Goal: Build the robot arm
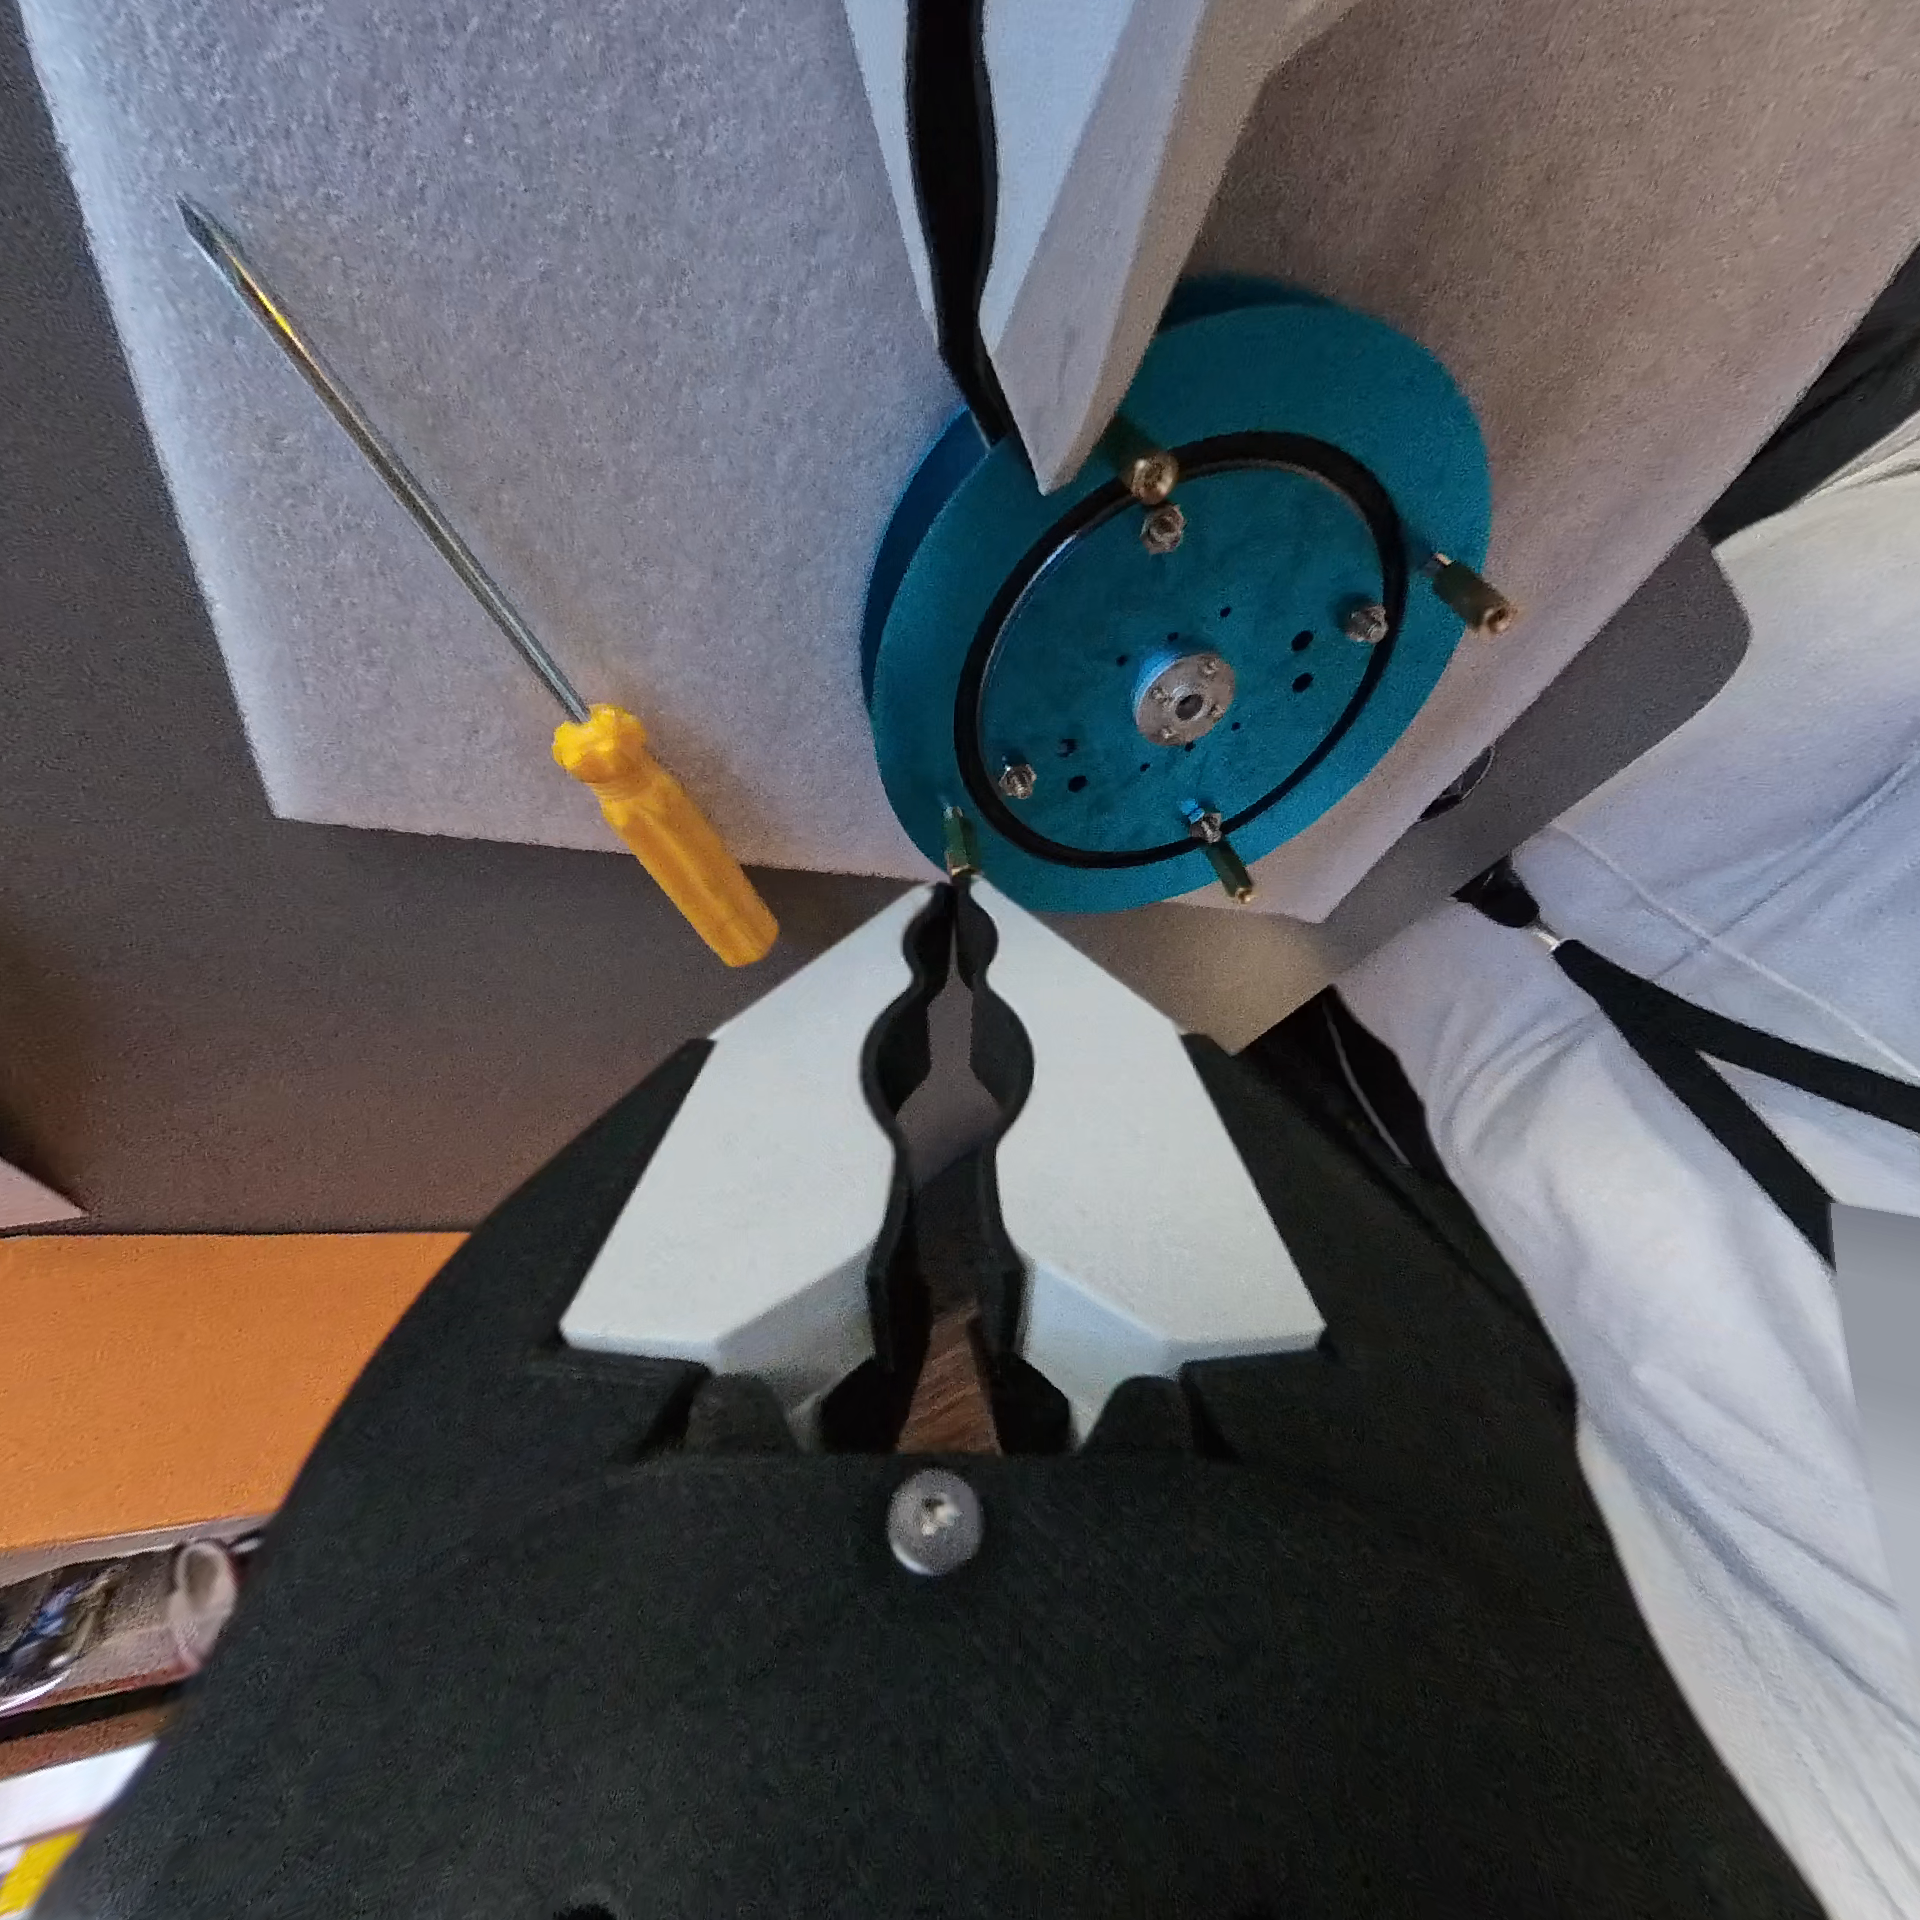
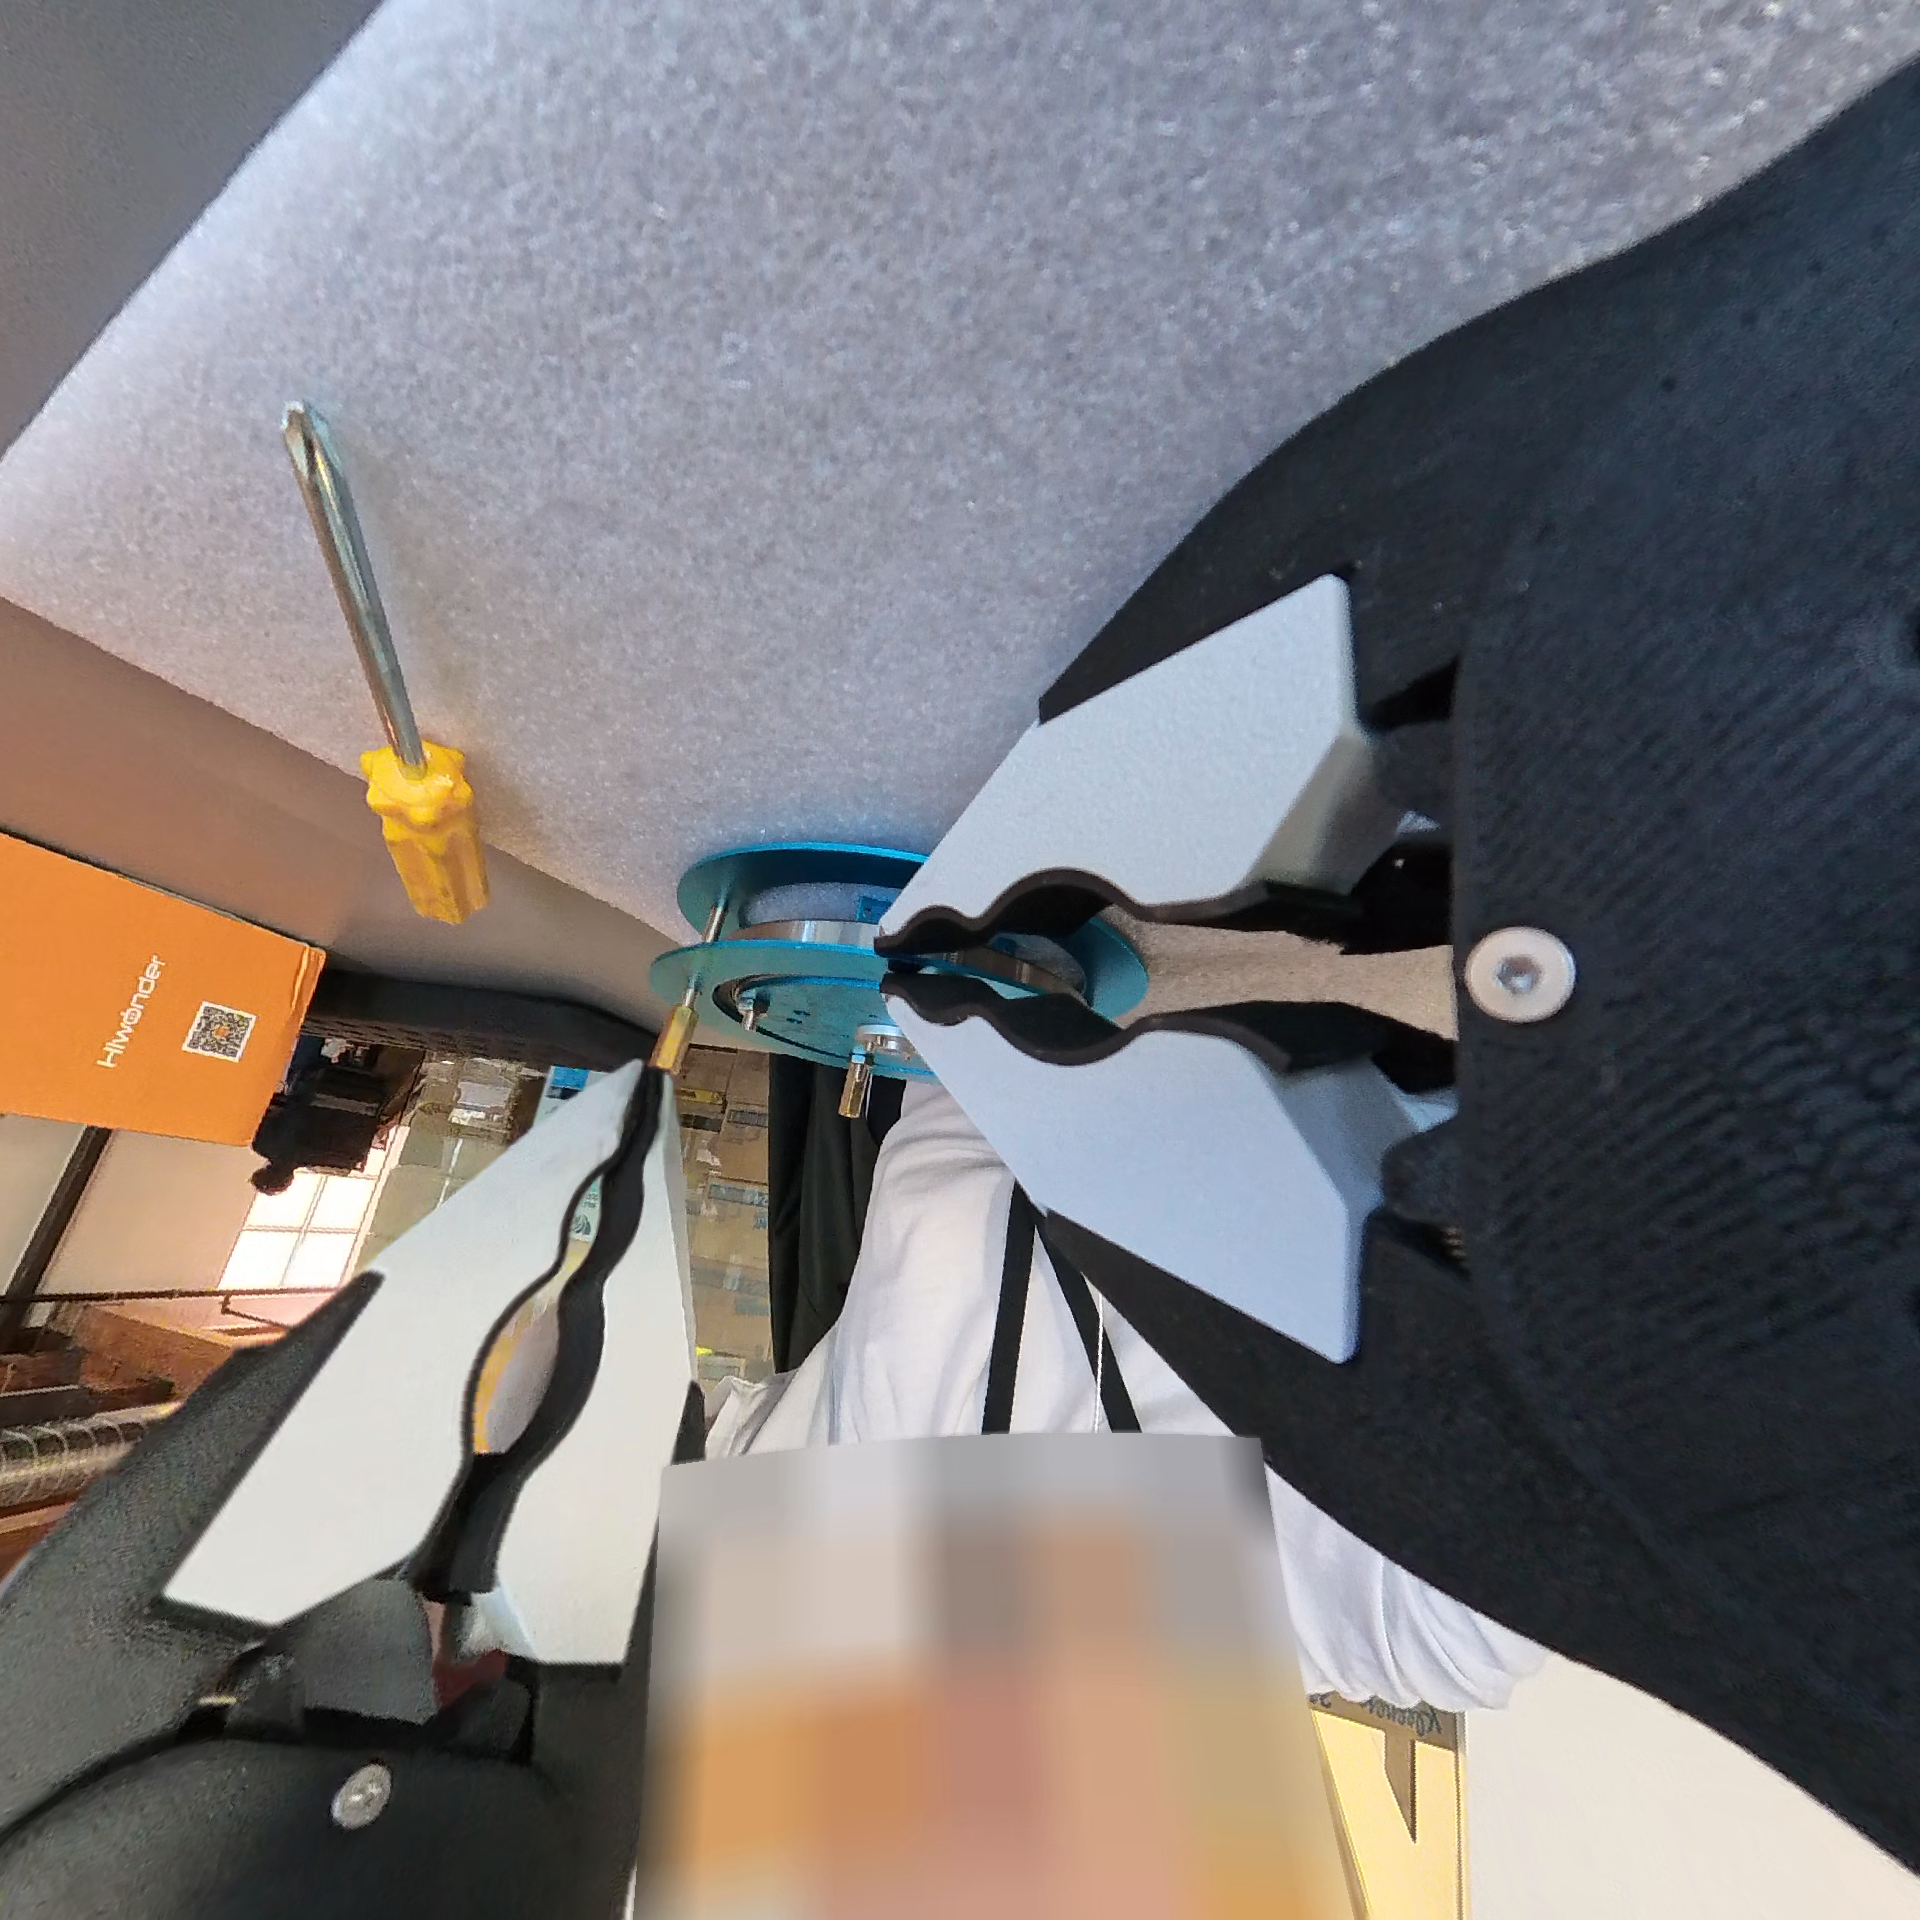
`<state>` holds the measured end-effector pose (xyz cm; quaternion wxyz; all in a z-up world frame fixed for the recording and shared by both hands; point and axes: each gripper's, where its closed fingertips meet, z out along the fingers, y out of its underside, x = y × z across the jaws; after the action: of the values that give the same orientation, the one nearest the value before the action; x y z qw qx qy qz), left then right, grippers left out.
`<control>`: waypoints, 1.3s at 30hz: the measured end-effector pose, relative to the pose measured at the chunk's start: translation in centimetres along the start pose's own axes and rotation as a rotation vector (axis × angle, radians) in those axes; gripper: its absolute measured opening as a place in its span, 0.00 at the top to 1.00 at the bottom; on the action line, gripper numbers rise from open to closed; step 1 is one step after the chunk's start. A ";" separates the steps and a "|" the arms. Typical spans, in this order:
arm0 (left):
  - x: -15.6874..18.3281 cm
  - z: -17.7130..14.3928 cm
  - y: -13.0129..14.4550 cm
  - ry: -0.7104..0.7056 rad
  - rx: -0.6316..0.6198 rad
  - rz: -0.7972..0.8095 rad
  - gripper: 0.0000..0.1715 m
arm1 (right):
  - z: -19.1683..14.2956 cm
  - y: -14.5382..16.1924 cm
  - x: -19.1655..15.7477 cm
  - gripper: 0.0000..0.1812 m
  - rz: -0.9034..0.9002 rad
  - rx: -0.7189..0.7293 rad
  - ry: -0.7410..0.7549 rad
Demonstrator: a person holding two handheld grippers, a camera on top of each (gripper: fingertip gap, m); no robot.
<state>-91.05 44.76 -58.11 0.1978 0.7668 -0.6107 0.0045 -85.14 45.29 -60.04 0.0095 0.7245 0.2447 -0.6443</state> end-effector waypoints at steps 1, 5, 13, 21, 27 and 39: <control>0.0 0.0 0.1 -0.023 -0.015 0.034 1.00 | 0.0 0.0 0.0 0.99 0.001 -0.001 0.002; 0.4 0.1 0.0 -0.048 -0.041 0.036 0.98 | 0.0 0.0 0.0 0.99 -0.001 0.001 0.001; 0.3 0.3 -0.4 0.028 -0.023 -0.080 0.97 | 0.0 0.0 0.0 0.99 -0.005 0.002 0.000; 0.2 0.5 -0.2 -0.014 -0.065 -0.004 0.97 | 0.0 0.0 0.0 0.99 -0.008 0.001 0.003; 0.1 0.5 -0.2 -0.330 -0.148 0.448 0.97 | 0.0 0.0 0.0 0.99 -0.010 0.001 0.000; 1.2 -2.4 -1.1 -0.275 0.106 0.346 0.84 | 0.0 0.0 0.0 0.99 -0.008 0.003 0.001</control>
<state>-89.13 44.56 -55.94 0.0684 0.6534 -0.7531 -0.0343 -85.17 45.30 -60.04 0.0057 0.7239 0.2465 -0.6443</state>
